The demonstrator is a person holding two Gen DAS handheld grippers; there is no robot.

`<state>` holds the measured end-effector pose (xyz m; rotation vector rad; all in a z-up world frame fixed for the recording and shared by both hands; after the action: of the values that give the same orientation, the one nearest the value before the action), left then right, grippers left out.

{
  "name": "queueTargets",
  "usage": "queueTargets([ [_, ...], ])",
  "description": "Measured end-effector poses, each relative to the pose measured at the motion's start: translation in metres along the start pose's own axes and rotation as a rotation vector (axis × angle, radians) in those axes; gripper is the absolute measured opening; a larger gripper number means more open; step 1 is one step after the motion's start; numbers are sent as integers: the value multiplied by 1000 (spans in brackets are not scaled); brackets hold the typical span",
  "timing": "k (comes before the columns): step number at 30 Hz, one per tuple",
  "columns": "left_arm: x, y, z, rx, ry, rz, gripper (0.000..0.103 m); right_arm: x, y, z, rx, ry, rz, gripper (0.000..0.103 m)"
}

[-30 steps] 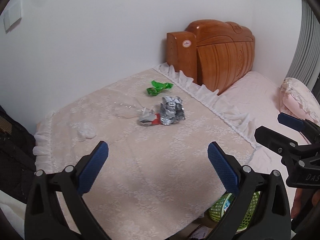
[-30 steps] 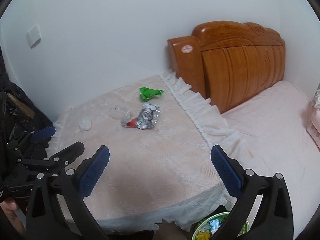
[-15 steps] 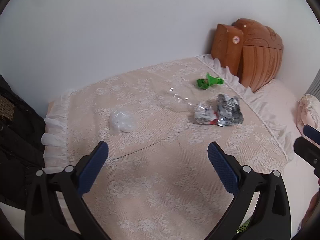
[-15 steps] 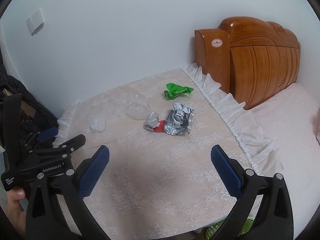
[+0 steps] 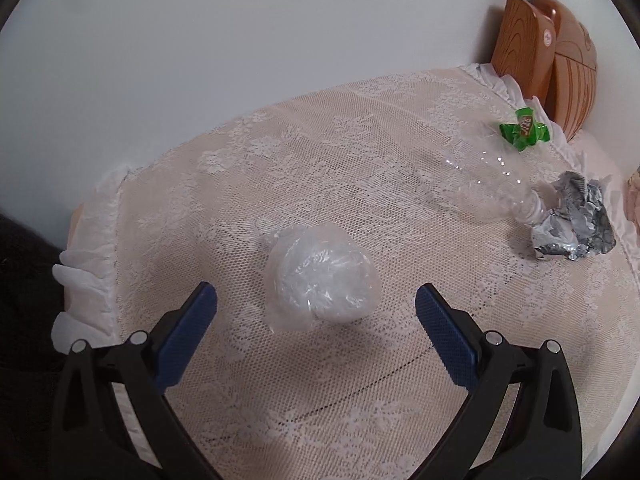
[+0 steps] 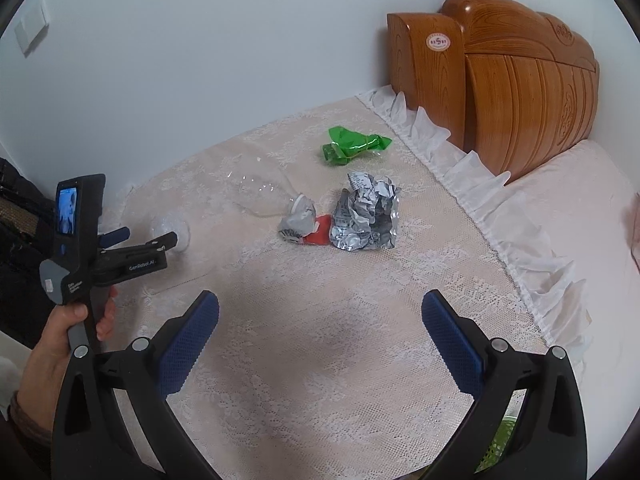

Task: Collect trash
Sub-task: 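Grasp the clear plastic bag with the left gripper while the right gripper grasps the plastic bottle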

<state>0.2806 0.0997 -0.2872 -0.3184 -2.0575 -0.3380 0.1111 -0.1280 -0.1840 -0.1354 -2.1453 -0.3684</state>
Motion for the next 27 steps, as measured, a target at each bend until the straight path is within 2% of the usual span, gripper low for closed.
queueTargets([
  [2,-11,-3,-2,-2,15,5,91,-5,-2,2,-2,14,9,101],
  [4,-18,-6,-2,1,28,8,82,-10,-4,4,-10,29,15,101],
  [8,-32,-10,-1,22,57,28,53,-17,-8,7,-25,51,17,101],
  [11,-32,-8,-3,51,46,34,45,-20,-7,6,-9,54,18,101],
  [17,-22,-7,-5,77,40,46,40,-34,4,-2,59,70,9,101],
  [27,-2,-11,-5,143,42,121,40,-104,41,-30,343,137,27,101],
])
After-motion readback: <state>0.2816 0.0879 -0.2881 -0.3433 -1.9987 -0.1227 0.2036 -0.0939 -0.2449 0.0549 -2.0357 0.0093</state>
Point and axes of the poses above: each gripper's, at about its wrist camera, not at the fingertips, and x roughly against the way its jaws point, y to its left, z to its underside, the point moved 10 cm from there along -x, roughly the way its jaws point, and after that the axes turned 6 degrees about -x, right-handed, at the moved point
